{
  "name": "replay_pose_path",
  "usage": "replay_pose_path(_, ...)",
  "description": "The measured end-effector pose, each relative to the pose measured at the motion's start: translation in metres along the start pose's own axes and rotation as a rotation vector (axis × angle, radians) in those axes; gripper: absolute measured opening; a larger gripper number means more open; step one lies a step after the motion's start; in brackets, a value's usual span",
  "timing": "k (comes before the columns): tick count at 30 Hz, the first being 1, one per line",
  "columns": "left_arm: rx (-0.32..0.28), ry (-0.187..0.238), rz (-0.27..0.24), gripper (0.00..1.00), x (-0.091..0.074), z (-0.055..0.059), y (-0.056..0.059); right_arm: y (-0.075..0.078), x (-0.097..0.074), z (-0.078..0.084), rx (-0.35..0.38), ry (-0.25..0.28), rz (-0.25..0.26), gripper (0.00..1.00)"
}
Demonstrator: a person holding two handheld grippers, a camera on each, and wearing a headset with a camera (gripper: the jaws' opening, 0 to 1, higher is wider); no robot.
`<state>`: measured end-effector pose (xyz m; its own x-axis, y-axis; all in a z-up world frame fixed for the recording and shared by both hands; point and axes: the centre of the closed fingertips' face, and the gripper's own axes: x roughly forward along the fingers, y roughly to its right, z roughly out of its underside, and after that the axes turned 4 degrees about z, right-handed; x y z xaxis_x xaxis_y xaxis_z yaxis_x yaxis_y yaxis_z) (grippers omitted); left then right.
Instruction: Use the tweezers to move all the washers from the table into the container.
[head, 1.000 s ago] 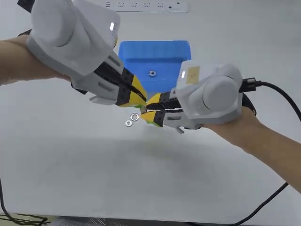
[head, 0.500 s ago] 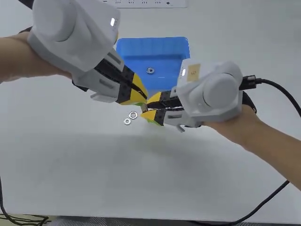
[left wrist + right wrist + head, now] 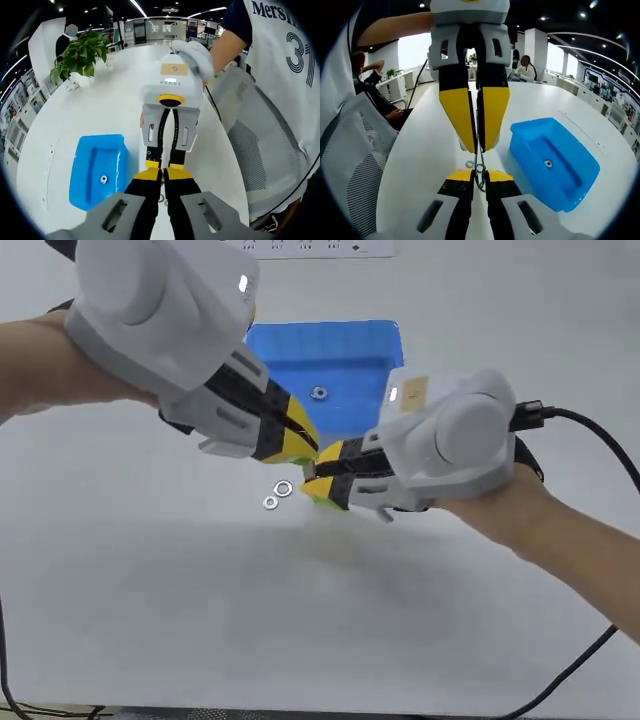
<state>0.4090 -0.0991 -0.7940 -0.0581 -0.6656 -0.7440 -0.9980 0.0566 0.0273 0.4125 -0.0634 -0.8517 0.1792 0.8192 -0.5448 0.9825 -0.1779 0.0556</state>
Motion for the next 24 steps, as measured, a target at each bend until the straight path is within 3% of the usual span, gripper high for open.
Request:
replay_pose_path(6,0.015,-0.015,0.003,0.07,-0.002,0.0,0.002,-0.002,-0.002,-0.001,-0.011,-0.006,0.002,0.1)
replay_pose_path(11,0.038,0.013,-0.021,0.07,-0.009,-0.008,0.003,0.0,-0.007,-0.01,-0.02,0.007,0.014,0.1)
replay_pose_path(16,0.029,0.009,-0.038,0.07,-0.02,-0.004,0.001,0.0,-0.009,-0.018,-0.051,0.006,0.017,0.1)
replay_pose_path(24,0.068,0.0,-0.068,0.07,-0.042,-0.018,-0.003,0.011,-0.016,-0.042,-0.096,0.035,0.044,0.1)
